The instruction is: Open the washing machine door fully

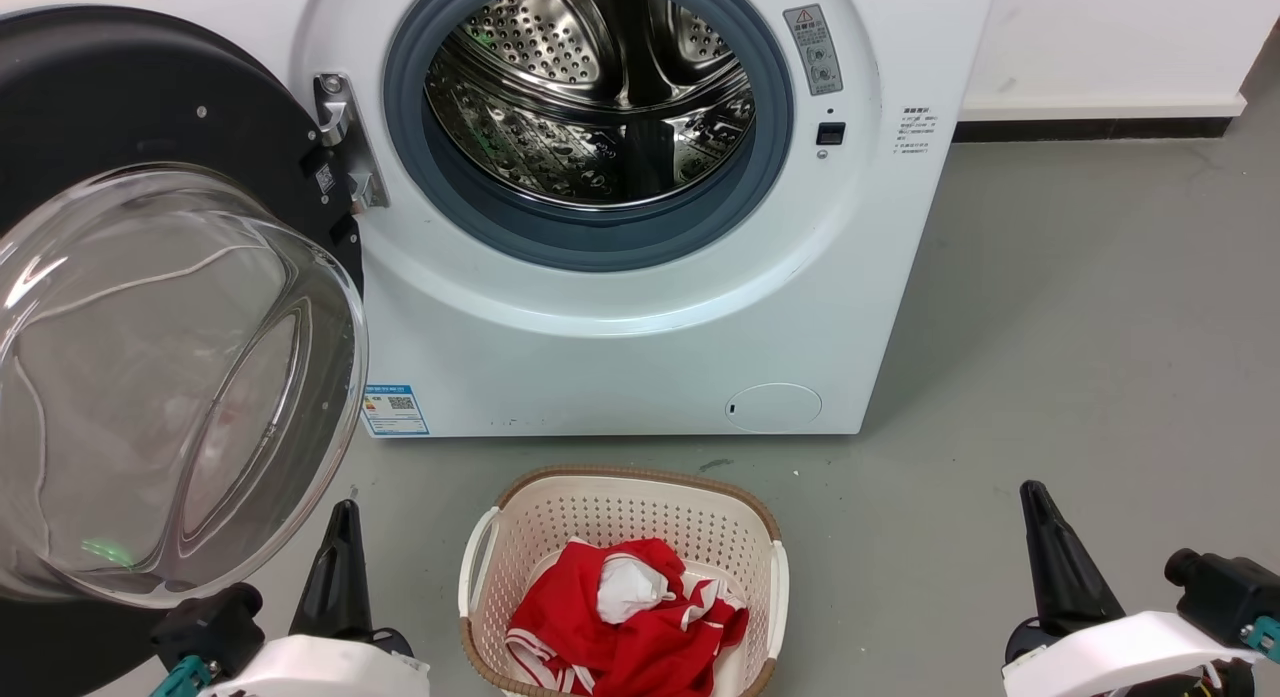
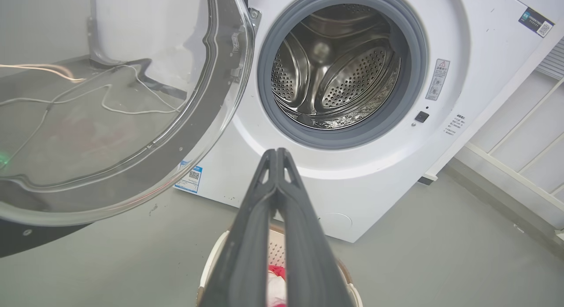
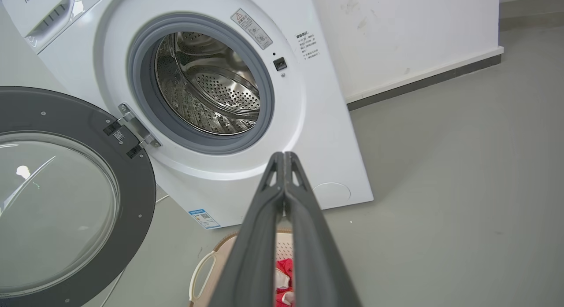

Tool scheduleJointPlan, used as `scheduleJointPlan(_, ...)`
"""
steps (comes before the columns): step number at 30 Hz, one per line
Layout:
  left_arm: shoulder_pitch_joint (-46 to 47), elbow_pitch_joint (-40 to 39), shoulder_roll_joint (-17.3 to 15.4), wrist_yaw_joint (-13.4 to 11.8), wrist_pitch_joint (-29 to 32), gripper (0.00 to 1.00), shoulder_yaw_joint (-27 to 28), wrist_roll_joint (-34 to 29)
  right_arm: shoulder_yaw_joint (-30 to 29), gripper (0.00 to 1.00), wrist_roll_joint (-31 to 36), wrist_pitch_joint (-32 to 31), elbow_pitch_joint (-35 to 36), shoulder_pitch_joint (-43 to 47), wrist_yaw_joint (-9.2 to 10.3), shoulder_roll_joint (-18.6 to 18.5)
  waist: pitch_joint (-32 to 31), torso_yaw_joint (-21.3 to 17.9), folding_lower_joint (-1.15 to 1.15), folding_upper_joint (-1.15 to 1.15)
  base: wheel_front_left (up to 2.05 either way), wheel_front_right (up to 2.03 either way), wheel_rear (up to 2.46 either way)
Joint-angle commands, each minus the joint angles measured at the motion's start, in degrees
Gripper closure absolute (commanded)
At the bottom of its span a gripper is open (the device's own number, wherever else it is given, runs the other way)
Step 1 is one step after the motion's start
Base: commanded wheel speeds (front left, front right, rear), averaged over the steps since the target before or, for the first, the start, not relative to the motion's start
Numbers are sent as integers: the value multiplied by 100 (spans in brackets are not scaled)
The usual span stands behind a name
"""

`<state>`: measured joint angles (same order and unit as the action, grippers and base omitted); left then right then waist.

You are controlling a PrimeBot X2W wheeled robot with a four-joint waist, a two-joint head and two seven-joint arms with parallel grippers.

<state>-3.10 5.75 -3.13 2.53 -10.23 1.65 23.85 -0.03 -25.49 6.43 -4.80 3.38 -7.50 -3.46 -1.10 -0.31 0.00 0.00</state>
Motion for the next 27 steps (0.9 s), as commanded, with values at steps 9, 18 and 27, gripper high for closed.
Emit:
scheduleJointPlan(9, 285, 41, -10, 81, 219, 100, 74, 974, -34, 100, -1014, -137, -66, -276, -1, -79, 11, 2, 0, 0, 0, 0, 0)
scheduleJointPlan(18, 377, 145, -6, 140, 414, 100, 131, 1766, -65, 100, -1823, -247, -174, -373, 0, -101, 21, 5, 0, 0, 0, 0, 0)
scheduleJointPlan(27, 461, 240, -3, 194, 596, 100, 183, 2486, -100, 100, -2551, -359, -277, -459, 0, -115, 32, 8, 0, 0, 0, 0, 0)
